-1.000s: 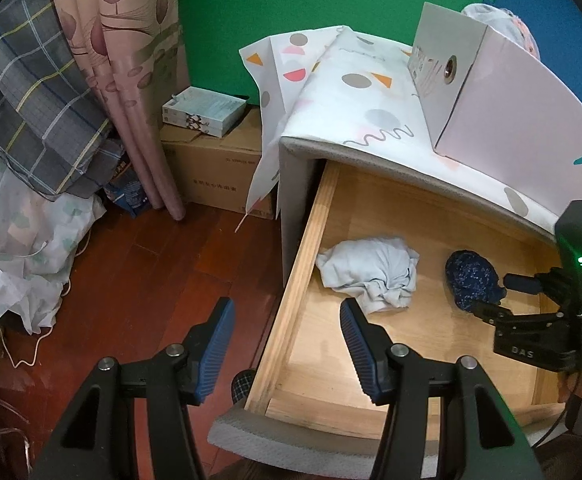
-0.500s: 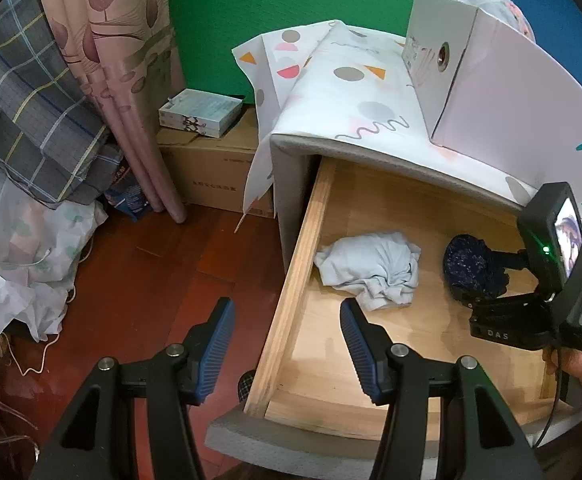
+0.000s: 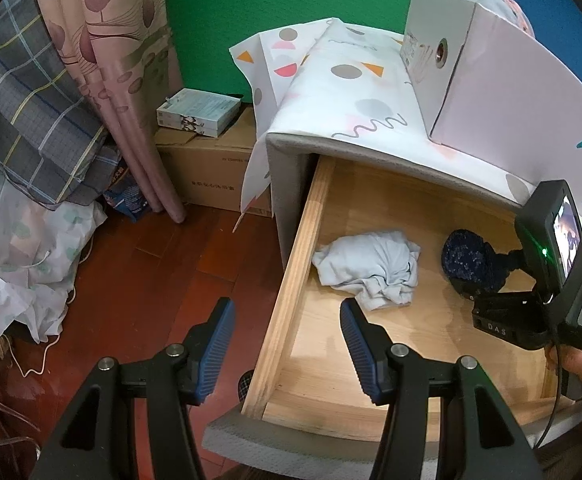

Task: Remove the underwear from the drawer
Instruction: 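Lower the right tool onto the navy floral underwear and close it, then lift the navy floral underwear out of the drawer with the right tool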

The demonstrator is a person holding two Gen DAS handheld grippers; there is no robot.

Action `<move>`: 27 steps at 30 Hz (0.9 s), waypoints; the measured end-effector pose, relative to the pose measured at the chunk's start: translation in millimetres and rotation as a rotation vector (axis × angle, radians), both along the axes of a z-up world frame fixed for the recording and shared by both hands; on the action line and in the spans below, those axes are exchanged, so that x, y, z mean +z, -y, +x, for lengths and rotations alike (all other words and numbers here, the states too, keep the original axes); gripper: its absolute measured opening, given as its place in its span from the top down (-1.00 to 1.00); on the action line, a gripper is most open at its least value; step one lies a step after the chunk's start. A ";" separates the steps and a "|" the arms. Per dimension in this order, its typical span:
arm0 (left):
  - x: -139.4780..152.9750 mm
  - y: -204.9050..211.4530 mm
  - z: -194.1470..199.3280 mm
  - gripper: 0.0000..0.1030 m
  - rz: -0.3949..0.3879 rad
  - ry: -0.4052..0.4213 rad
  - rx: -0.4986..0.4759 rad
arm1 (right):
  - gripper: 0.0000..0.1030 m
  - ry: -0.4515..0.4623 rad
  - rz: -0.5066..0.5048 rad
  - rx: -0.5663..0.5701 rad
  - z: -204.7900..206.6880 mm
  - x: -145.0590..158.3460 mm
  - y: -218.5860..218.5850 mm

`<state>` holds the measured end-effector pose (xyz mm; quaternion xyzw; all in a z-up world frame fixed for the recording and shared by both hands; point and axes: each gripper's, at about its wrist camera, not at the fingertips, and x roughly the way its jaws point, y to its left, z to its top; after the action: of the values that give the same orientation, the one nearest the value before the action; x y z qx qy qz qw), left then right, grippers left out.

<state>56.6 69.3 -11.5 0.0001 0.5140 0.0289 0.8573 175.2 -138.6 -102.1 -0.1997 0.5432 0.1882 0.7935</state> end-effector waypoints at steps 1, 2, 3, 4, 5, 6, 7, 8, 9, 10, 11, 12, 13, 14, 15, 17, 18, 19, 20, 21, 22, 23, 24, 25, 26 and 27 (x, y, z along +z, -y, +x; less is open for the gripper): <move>0.0 0.2 0.1 -0.08 0.000 0.000 0.000 | 0.14 -0.005 -0.004 0.004 -0.2 0.4 0.6; 0.3 0.5 0.1 -0.08 0.001 0.002 0.000 | 0.14 -0.007 -0.009 0.007 -0.3 0.6 0.8; 0.2 -0.1 0.5 -0.08 0.000 0.001 -0.002 | 0.14 -0.008 -0.013 0.011 -0.5 0.8 1.1; 0.1 -0.2 0.8 -0.08 0.001 0.001 -0.003 | 0.14 -0.011 -0.016 0.015 -1.0 1.1 2.2; 0.0 -0.1 0.8 -0.08 0.001 0.000 -0.002 | 0.15 -0.014 -0.017 0.016 -1.0 1.5 2.6; 0.1 -0.2 0.7 -0.08 0.002 0.000 -0.002 | 0.15 -0.017 -0.019 0.018 -0.9 2.0 3.0; 0.2 -0.3 0.5 -0.08 0.002 0.001 -0.001 | 0.15 -0.021 -0.020 0.021 -1.0 2.5 4.0; 0.2 0.0 0.6 -0.08 0.001 0.001 -0.001 | 0.15 -0.022 -0.021 0.022 -0.7 2.9 4.4; 0.1 0.0 0.7 -0.08 0.001 0.002 -0.001 | 0.15 -0.022 -0.023 0.023 -0.4 3.4 4.8; 0.0 0.0 0.8 -0.08 0.001 0.001 -0.001 | 0.15 -0.021 -0.025 0.024 0.2 3.9 5.2; 0.0 0.1 0.6 -0.08 0.002 0.001 -0.001 | 0.15 -0.021 -0.025 0.025 1.2 4.5 5.2; 0.1 0.1 0.4 -0.08 0.001 0.000 -0.001 | 0.15 -0.021 -0.025 0.025 2.4 5.1 5.1; -0.1 0.2 0.6 -0.08 0.001 0.000 -0.003 | 0.15 -0.020 -0.024 0.024 3.6 5.8 5.1; 0.4 -0.1 0.7 -0.08 0.001 0.000 -0.003 | 0.15 -0.020 -0.022 0.026 4.8 6.5 5.2; 0.6 -0.2 0.8 -0.08 0.001 0.000 -0.002 | 0.15 -0.021 -0.021 0.029 6.1 7.3 5.2; 0.5 -0.2 0.9 -0.08 0.001 0.000 -0.003 | 0.15 -0.024 -0.024 0.033 8.7 8.7 5.1; 0.6 0.0 0.9 -0.08 0.001 0.001 -0.002 | 0.15 -0.028 -0.023 0.035 10.0 9.6 4.9; 0.6 -0.2 1.0 -0.08 0.002 0.002 -0.002 | 0.16 -0.037 -0.021 0.039 11.0 10.6 5.3; 0.5 -0.2 1.3 -0.08 0.001 0.001 -0.002 | 0.17 -0.041 -0.023 0.041 12.0 11.2 5.1; 0.6 -0.6 1.5 -0.08 0.001 0.001 -0.002 | 0.17 -0.044 -0.027 0.043 12.7 11.8 5.0; 0.7 -0.1 1.3 -0.08 0.001 0.002 -0.001 | 0.19 -0.048 -0.032 0.045 13.1 12.3 5.4; 0.7 -0.2 1.4 -0.08 0.001 0.003 -0.001 | 0.20 -0.052 -0.034 0.047 13.9 12.9 5.2; 0.6 -0.3 1.6 -0.08 0.001 0.003 -0.002 | 0.22 -0.060 -0.034 0.050 14.2 13.2 5.6; 0.7 -0.4 1.8 -0.08 0.001 0.002 -0.002 | 0.23 -0.069 -0.034 0.053 10.4 13.1 9.0; 0.9 -0.3 1.5 -0.08 0.002 0.002 -0.002 | 0.24 -0.077 -0.032 0.053 9.6 13.4 9.6; 0.9 -0.1 1.4 -0.08 0.002 0.002 -0.002 | 0.25 -0.089 -0.028 0.054 10.3 14.2 10.7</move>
<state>57.9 69.5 -10.6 0.0014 0.5131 0.0285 0.8578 185.5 -149.3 -87.9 -0.2169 0.5749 0.2105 0.7603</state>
